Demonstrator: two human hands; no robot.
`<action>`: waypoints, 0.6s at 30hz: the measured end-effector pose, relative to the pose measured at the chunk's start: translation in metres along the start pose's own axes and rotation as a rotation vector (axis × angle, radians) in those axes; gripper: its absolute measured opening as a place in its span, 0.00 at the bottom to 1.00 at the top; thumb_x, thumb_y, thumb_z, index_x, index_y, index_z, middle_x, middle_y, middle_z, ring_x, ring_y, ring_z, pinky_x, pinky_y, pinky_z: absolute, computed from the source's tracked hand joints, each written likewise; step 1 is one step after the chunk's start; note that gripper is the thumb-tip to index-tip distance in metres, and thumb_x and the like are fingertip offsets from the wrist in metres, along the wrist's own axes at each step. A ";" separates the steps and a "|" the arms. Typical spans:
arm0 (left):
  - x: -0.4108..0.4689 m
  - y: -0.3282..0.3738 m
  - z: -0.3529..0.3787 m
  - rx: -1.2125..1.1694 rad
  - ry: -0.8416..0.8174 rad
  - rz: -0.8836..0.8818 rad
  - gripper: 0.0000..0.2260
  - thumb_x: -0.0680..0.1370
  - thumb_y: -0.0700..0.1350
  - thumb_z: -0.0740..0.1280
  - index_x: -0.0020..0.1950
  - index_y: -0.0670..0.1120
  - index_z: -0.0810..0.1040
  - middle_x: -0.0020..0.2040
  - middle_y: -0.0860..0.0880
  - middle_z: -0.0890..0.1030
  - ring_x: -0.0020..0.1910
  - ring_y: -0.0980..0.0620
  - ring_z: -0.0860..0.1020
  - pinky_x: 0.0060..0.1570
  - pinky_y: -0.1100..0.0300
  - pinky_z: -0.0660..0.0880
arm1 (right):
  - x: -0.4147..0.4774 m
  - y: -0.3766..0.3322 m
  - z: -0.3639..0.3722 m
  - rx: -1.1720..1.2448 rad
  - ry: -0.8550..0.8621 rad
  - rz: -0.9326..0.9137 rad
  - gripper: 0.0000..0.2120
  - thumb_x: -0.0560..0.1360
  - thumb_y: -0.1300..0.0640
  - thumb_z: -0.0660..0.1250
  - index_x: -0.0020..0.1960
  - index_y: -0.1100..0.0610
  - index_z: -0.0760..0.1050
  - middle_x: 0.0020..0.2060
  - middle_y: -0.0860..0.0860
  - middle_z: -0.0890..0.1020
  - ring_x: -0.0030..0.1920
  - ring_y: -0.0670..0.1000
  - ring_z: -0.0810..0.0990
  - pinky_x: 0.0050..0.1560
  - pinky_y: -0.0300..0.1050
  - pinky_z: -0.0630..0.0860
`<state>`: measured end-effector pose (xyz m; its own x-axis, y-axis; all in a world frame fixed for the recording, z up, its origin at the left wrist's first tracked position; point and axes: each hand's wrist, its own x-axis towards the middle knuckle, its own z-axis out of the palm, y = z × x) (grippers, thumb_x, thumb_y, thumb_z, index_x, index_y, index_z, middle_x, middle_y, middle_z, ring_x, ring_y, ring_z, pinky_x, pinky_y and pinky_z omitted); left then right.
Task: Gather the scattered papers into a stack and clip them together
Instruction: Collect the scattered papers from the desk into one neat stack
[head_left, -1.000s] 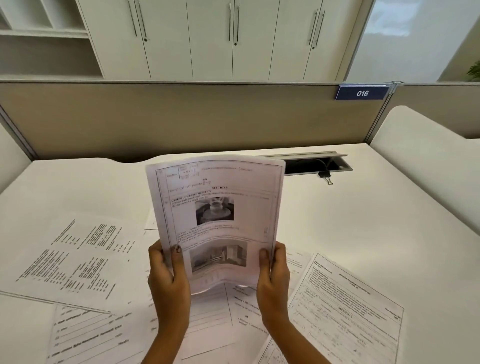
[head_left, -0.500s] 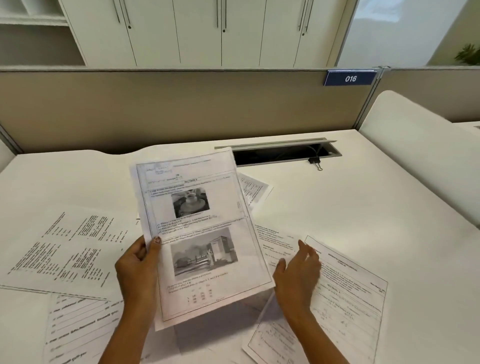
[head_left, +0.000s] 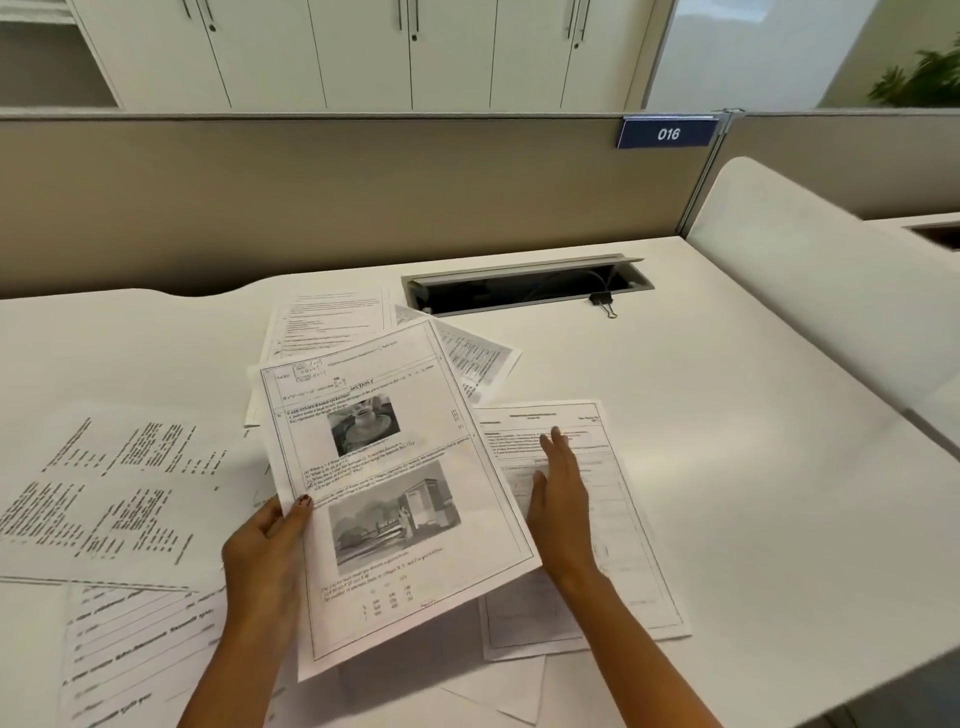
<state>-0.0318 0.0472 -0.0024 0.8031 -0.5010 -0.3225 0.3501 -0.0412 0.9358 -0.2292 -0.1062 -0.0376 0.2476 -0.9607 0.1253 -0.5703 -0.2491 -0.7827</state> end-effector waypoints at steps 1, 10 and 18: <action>0.000 0.000 -0.001 0.006 0.000 -0.002 0.11 0.77 0.39 0.65 0.58 0.49 0.77 0.47 0.52 0.81 0.46 0.53 0.80 0.44 0.58 0.75 | 0.000 0.001 -0.003 -0.026 0.056 -0.008 0.21 0.80 0.67 0.56 0.72 0.61 0.62 0.74 0.55 0.63 0.75 0.52 0.59 0.74 0.41 0.54; 0.004 -0.016 -0.015 0.202 0.109 0.026 0.10 0.77 0.42 0.66 0.57 0.50 0.79 0.44 0.54 0.81 0.45 0.51 0.79 0.51 0.53 0.75 | -0.007 0.021 -0.038 -0.668 0.112 0.605 0.43 0.68 0.38 0.70 0.68 0.66 0.59 0.62 0.65 0.69 0.61 0.64 0.68 0.63 0.59 0.64; 0.001 -0.024 -0.020 0.412 0.230 0.079 0.12 0.77 0.43 0.65 0.59 0.41 0.79 0.51 0.46 0.81 0.45 0.48 0.76 0.50 0.54 0.71 | 0.011 0.011 -0.056 -0.348 0.094 0.604 0.24 0.69 0.65 0.72 0.58 0.68 0.64 0.57 0.67 0.69 0.50 0.66 0.76 0.50 0.53 0.76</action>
<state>-0.0299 0.0655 -0.0278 0.9216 -0.3144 -0.2274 0.1002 -0.3735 0.9222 -0.2767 -0.1263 -0.0105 -0.2511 -0.9460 -0.2049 -0.8081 0.3214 -0.4936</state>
